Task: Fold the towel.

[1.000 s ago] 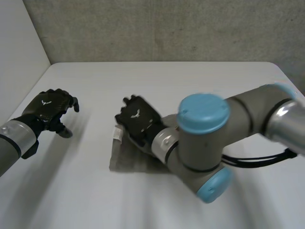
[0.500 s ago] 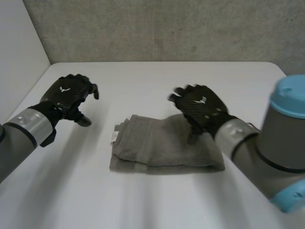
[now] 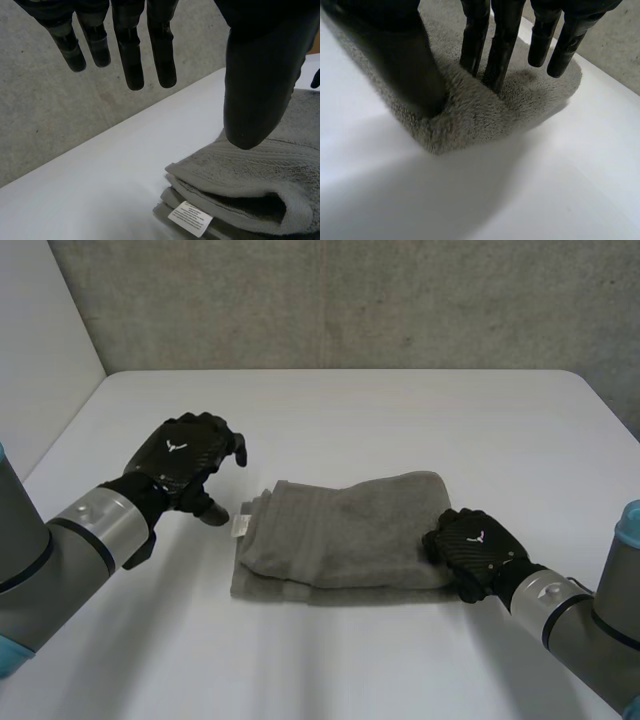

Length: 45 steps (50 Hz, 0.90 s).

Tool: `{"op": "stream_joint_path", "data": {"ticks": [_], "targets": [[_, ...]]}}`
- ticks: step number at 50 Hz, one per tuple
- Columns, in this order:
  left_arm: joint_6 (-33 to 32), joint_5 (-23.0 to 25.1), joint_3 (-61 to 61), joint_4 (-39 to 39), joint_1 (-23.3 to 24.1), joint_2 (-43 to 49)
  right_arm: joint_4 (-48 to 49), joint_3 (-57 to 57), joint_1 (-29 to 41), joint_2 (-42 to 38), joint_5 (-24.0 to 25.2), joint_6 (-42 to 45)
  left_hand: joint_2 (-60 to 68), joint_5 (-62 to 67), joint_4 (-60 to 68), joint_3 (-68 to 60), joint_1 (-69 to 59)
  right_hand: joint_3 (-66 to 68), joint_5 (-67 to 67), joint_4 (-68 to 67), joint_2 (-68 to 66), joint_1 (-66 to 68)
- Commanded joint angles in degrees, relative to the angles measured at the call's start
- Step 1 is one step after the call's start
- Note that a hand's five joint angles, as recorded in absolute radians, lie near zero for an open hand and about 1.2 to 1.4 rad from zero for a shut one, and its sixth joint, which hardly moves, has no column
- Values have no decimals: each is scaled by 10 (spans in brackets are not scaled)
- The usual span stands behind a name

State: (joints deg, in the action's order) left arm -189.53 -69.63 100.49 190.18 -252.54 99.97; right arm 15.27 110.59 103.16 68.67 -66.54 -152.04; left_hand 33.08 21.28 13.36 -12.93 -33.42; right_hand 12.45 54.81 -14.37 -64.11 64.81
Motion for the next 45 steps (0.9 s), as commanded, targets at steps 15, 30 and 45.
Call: {"op": "stream_joint_path", "data": {"ticks": [15,30,45], "targets": [[-1,2,16,-1,-12,-21,-71,-42,-59,92,10,56,-22,-4,-34,29,25,-25,152,44,-159,152],[3,-1,17,0,-29,-50,-141,-230,217,43,-3,83,-25,-7,-34,29,28,-25,152,44,-159,152],[24,-7,16,2,-33,-61,-122,-292,335,-126,-51,39,-52,-34,-34,29,55,-25,-333,44,326,-333]]}}
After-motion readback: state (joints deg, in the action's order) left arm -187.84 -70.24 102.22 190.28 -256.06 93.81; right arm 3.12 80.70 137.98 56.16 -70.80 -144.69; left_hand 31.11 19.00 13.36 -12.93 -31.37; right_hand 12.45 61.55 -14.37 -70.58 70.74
